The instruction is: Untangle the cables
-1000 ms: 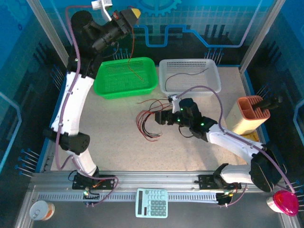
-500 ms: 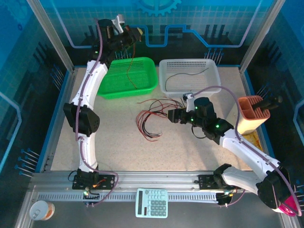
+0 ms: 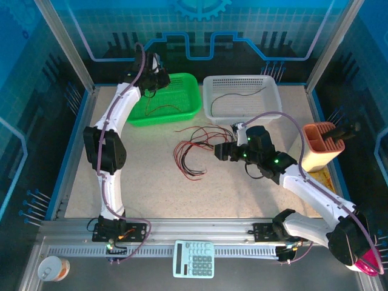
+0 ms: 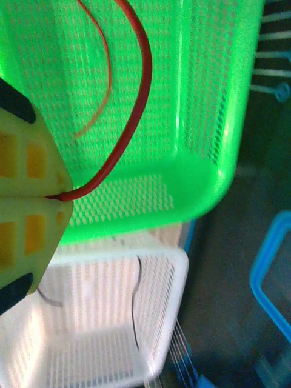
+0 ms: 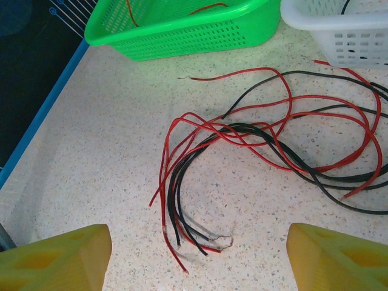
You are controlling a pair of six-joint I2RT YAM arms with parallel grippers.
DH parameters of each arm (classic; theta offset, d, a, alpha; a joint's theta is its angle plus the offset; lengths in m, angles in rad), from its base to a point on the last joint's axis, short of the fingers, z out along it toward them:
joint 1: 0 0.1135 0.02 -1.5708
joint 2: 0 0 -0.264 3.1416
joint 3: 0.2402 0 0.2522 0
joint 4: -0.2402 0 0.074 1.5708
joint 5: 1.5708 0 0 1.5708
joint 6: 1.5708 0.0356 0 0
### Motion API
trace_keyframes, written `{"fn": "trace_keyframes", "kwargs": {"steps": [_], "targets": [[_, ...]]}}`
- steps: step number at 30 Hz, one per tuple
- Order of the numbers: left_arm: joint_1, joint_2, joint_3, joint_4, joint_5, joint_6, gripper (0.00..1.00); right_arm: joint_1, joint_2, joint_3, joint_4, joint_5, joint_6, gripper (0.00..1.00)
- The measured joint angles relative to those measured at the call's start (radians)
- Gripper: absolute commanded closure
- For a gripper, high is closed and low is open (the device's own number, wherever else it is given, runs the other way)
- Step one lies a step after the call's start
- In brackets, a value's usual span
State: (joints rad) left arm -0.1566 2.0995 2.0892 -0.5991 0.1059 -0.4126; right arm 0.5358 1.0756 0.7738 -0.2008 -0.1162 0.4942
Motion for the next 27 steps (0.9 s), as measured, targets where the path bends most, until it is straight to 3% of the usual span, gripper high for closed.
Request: {"fn": "trace_keyframes", "kwargs": {"steps": [6, 11, 20, 22, 27], "targets": [[0.002, 0.047, 0.031, -0.075, -0.083, 0.114, 0.86, 0.0, 0.0, 0.0, -0.019, 0.001, 0.017, 0.23], [0.002, 0.179, 0.171, -0.156, -0.115, 0.194, 0.64, 0.001, -0.004, -0.008, -0.028, 0.013, 0.033, 0.23], [0.002, 0.275, 0.221, -0.28, -0.108, 0.242, 0.16, 0.03, -0.01, -0.015, -0.039, 0.045, 0.048, 0.23], [-0.001, 0.275, 0.227, -0.288, -0.097, 0.238, 0.01, 0.035, -0.011, -0.015, -0.039, 0.05, 0.048, 0.23], [-0.011, 0.272, 0.23, -0.295, -0.042, 0.211, 0.01, 0.042, -0.019, -0.016, -0.038, 0.054, 0.048, 0.22]]}}
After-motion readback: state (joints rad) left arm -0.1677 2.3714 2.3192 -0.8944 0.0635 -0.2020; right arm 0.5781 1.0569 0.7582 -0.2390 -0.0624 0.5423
